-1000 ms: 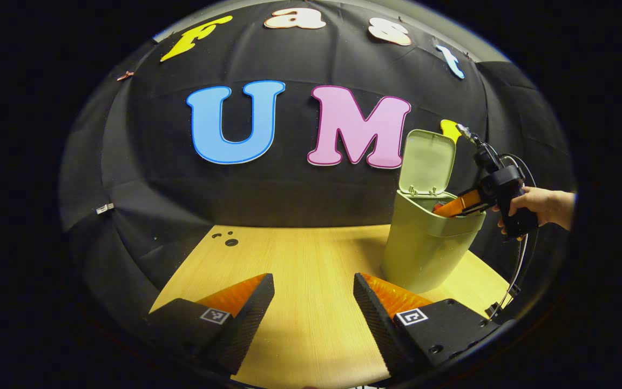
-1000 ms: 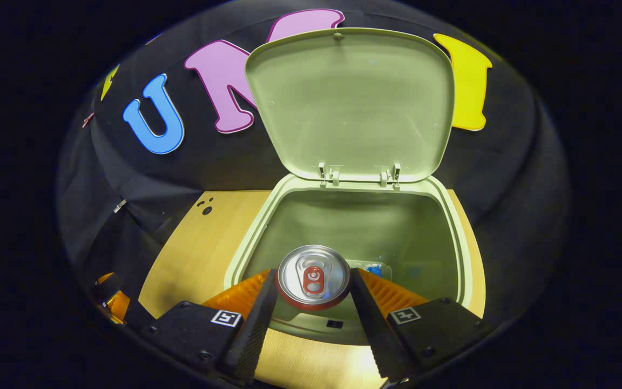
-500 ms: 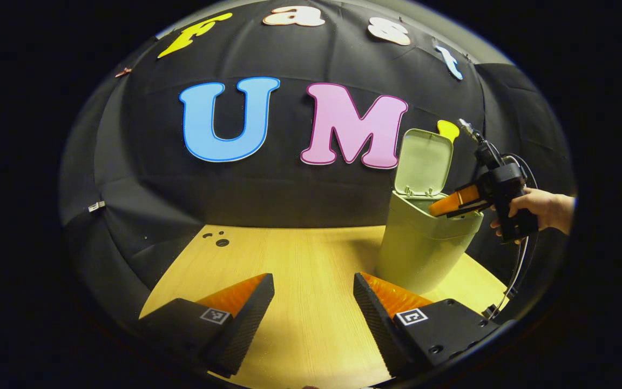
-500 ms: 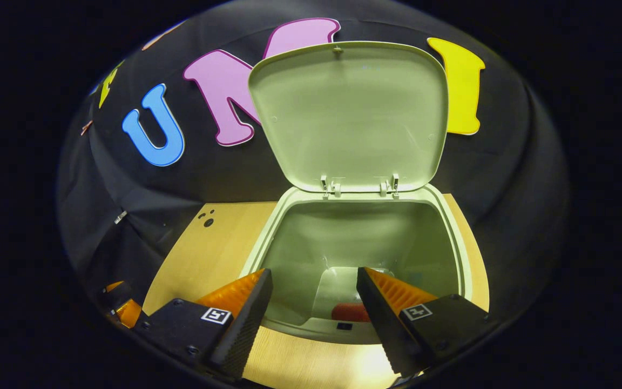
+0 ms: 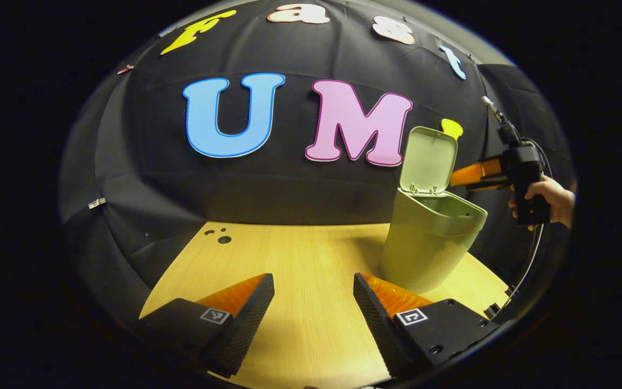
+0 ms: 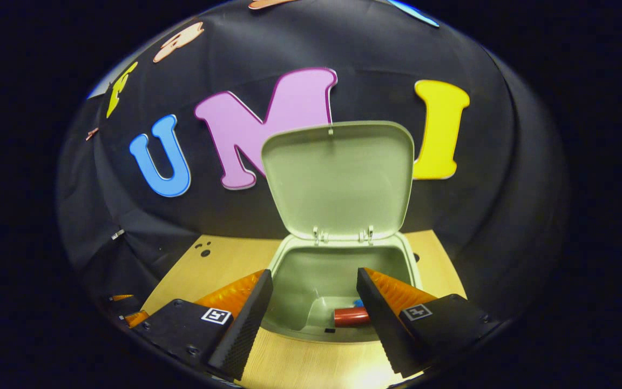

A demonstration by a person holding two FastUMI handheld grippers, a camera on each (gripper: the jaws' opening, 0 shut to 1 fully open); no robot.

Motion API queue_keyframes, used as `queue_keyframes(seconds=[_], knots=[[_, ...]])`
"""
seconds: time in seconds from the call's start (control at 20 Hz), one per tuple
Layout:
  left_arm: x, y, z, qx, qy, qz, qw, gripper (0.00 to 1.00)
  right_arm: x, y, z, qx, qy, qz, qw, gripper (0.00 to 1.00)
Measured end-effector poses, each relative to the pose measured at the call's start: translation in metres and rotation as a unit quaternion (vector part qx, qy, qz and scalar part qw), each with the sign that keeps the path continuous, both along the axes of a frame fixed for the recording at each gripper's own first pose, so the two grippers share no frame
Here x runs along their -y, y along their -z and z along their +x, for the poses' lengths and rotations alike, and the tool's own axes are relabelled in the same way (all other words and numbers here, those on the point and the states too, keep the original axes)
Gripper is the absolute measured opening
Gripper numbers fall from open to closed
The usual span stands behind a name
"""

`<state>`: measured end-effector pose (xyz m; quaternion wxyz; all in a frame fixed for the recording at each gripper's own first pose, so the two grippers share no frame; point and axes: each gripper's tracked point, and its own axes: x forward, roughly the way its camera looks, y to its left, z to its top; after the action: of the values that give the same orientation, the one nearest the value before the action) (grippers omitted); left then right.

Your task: Press the lid of the desktop garbage bin to open it, pick up the crumpled paper on the desktop and throw it into the bin, then pick up the pop can on the desktop and drop it into the bin, and finally close the garbage bin lid.

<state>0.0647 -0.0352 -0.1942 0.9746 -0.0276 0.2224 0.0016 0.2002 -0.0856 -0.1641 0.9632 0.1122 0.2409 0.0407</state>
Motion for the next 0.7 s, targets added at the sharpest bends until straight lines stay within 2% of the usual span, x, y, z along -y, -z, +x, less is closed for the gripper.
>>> queue_keyframes(seconds=[0.3, 0.7], knots=[[0.008, 0.004, 0.012, -0.001, 0.027, 0.003, 1.0, 0.96, 0.012, -0.082, 0.024, 0.102, 0.014, -0.03, 0.994, 0.98], [0.017, 0.003, 0.016, 0.001, 0.04, -0.002, 0.999, 0.96, 0.023, -0.125, 0.066, 0.144, 0.041, -0.035, 0.988, 0.98]])
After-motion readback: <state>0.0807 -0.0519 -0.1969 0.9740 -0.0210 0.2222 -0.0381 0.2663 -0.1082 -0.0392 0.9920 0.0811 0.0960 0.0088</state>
